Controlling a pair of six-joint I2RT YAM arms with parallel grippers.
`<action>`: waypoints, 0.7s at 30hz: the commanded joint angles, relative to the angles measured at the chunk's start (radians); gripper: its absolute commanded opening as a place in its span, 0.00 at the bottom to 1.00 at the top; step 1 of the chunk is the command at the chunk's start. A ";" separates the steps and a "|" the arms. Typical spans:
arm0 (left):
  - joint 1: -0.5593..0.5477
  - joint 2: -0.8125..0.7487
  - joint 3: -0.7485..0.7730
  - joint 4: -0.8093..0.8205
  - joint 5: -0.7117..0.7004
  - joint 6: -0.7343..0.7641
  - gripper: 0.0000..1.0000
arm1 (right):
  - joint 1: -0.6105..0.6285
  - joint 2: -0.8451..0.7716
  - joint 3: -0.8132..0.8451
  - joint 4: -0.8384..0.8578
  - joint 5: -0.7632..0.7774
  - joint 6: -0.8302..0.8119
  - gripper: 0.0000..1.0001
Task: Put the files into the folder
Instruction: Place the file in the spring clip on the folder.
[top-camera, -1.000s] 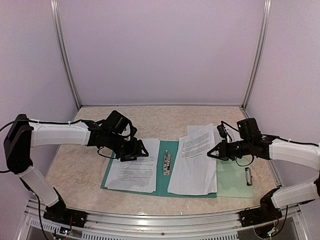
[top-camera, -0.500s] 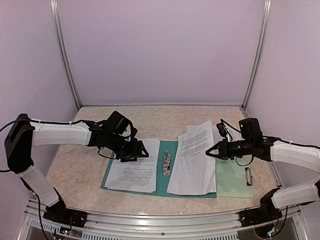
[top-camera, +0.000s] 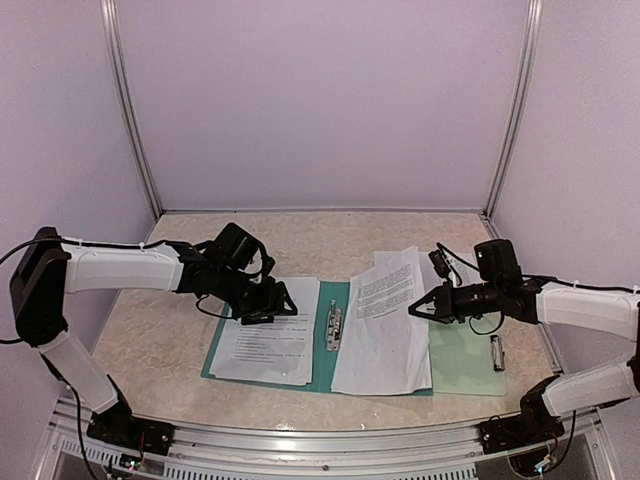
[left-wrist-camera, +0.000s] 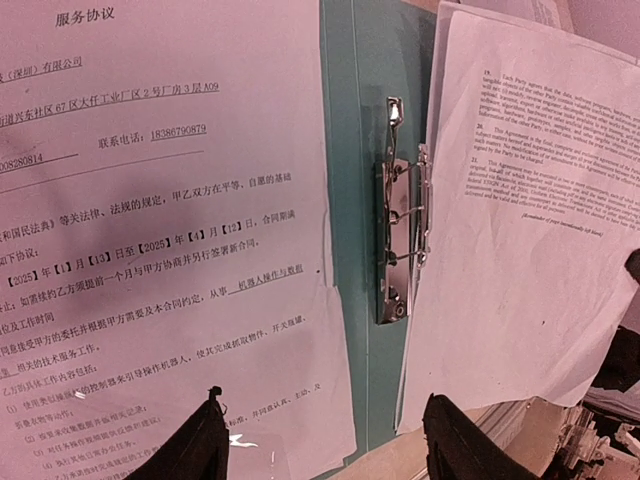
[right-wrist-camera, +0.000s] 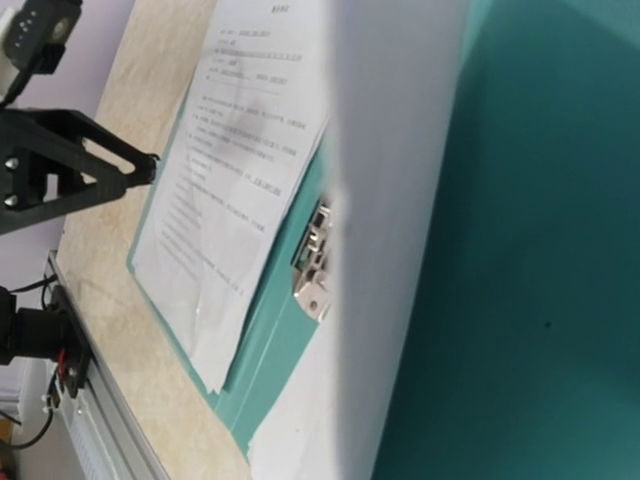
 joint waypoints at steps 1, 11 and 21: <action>-0.007 0.017 0.025 -0.018 0.003 0.005 0.64 | -0.011 0.035 -0.005 -0.014 -0.004 -0.039 0.00; -0.008 0.023 0.027 -0.020 0.002 0.006 0.64 | -0.011 0.089 0.015 -0.057 0.048 -0.079 0.00; -0.011 0.028 0.032 -0.022 0.003 0.005 0.64 | -0.010 0.009 0.077 -0.163 0.074 -0.119 0.00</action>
